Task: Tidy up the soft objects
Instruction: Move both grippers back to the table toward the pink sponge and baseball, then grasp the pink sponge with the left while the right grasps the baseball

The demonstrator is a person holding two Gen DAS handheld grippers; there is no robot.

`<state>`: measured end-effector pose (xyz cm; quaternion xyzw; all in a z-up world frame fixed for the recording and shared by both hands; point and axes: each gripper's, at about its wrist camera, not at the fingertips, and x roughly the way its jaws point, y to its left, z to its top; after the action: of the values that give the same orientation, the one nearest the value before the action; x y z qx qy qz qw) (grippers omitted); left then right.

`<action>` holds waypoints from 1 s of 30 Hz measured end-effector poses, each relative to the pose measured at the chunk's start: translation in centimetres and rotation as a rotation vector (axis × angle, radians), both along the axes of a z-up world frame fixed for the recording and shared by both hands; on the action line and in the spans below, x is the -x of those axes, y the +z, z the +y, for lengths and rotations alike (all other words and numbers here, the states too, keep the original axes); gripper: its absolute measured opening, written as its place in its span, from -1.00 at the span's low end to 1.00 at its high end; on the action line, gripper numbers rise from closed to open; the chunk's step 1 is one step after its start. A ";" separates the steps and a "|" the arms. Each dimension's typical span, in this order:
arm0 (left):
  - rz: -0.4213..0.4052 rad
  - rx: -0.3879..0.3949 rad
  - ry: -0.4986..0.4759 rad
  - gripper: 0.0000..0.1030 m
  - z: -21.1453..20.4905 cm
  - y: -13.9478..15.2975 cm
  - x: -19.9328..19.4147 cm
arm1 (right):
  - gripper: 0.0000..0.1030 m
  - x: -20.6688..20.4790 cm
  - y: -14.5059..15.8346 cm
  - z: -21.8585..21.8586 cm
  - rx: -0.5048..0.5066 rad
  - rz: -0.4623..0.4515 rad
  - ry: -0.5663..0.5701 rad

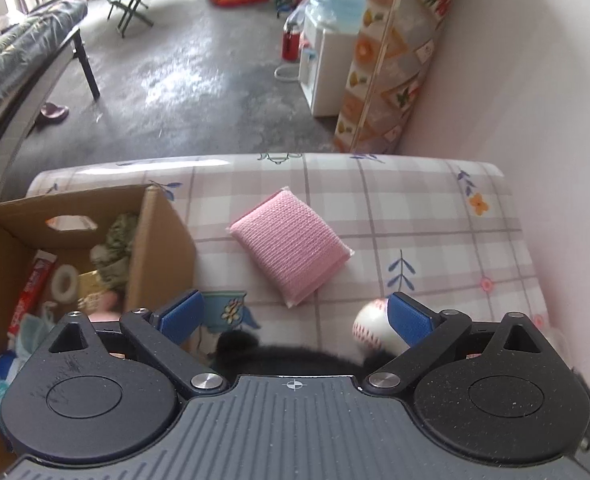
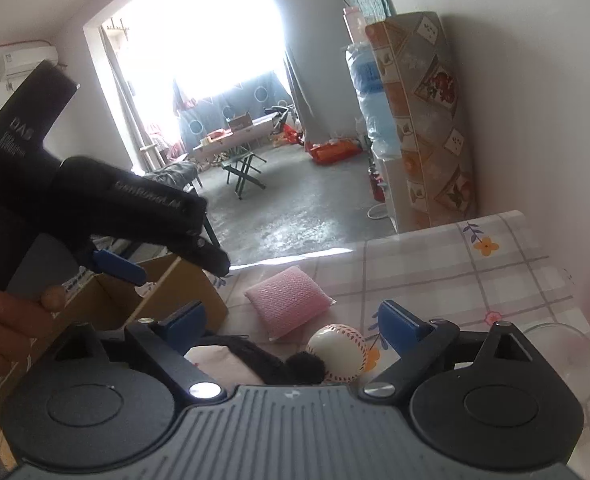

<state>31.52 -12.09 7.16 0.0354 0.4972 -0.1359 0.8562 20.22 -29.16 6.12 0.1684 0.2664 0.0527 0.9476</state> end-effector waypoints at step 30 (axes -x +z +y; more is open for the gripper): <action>0.300 -0.070 0.168 0.92 -4.6 -10.0 -12.9 | 0.84 -7.8 -8.1 -2.2 -0.100 0.245 0.063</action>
<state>44.41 -16.70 -2.83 0.0029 0.6252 -0.0503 0.7788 27.98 -31.38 -1.97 0.2121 0.3822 0.0746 0.8963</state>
